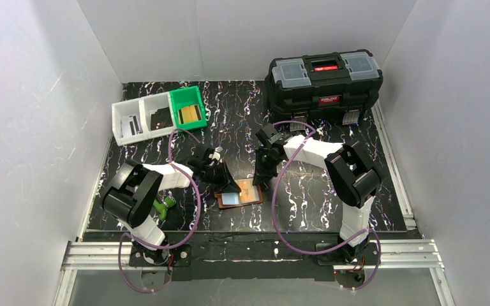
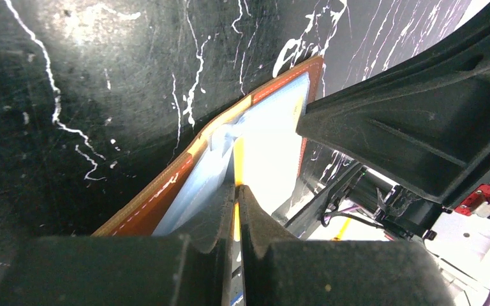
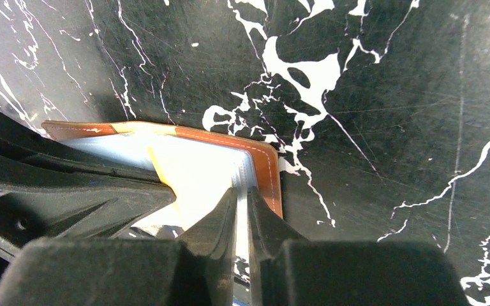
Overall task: Take the credit cards out of the card holder
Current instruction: Remove the credit card from the card holder.
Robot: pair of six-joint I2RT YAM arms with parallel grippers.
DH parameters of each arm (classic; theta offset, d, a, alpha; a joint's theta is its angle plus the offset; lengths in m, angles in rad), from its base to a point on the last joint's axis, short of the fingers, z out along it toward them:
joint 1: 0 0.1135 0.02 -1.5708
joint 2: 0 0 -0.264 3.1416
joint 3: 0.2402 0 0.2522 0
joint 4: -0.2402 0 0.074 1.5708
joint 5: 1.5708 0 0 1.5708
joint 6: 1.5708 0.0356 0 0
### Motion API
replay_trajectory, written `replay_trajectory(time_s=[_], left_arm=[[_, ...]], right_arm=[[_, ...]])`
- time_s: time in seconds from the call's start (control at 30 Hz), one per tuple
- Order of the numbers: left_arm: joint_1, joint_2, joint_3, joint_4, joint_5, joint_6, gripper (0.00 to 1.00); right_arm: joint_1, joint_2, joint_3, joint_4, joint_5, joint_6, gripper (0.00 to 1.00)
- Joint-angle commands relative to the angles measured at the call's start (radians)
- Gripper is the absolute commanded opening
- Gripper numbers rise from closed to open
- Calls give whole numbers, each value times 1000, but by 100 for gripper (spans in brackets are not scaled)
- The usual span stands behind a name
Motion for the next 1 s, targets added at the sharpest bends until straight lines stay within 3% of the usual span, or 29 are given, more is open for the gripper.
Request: replay_trajectory(time_s=[0.0,0.97], left_arm=[[26,-37,-29,-57,-18,34,0],[62,-94,-37,-120,-21,84,0]], right_arm=[[9,52,-46,-21,62,-11,15],[4,66,-55,-14,54,-11,13]])
